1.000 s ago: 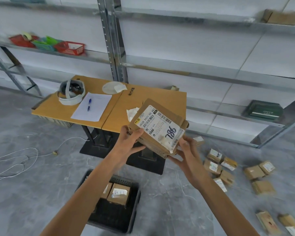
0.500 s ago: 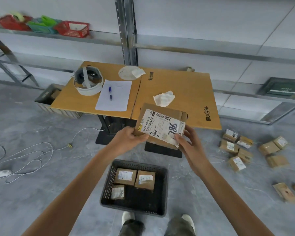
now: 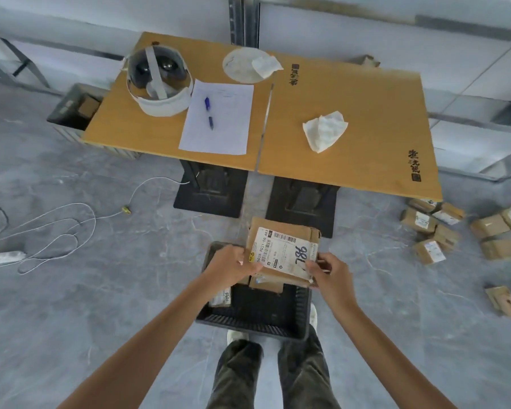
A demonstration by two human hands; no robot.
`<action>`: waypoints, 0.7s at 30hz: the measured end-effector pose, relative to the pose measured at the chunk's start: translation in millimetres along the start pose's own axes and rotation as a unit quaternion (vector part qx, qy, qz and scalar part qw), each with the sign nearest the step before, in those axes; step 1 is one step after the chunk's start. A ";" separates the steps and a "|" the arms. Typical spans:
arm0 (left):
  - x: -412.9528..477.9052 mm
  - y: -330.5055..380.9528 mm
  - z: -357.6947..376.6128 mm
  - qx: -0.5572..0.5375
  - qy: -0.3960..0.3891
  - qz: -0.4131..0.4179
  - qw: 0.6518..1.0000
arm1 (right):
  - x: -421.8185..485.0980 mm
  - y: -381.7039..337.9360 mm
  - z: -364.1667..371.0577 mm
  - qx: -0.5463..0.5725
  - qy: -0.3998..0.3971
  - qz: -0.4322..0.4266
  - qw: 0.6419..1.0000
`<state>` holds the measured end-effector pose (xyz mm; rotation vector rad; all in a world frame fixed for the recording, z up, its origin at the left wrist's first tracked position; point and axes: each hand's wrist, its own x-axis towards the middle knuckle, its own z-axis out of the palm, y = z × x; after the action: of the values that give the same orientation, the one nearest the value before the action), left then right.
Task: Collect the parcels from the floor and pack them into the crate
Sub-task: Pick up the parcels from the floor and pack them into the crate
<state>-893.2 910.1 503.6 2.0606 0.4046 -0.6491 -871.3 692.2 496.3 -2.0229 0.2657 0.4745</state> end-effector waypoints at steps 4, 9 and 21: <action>40.2 -51.0 39.6 0.013 -0.028 -0.072 0.997 | 19.9 52.0 34.4 -0.041 0.003 0.114 0.993; 81.0 -118.7 104.9 -0.064 -0.066 -0.166 0.982 | 48.4 133.1 79.7 -0.093 0.010 0.222 0.971; 217.9 -326.2 212.4 -0.103 -0.098 -0.259 0.955 | 155.6 346.6 248.0 -0.213 -0.060 0.276 0.935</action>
<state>-946.2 912.0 60.6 1.6743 0.8721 -1.0634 -917.2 747.2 48.3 -2.3147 0.7160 1.0811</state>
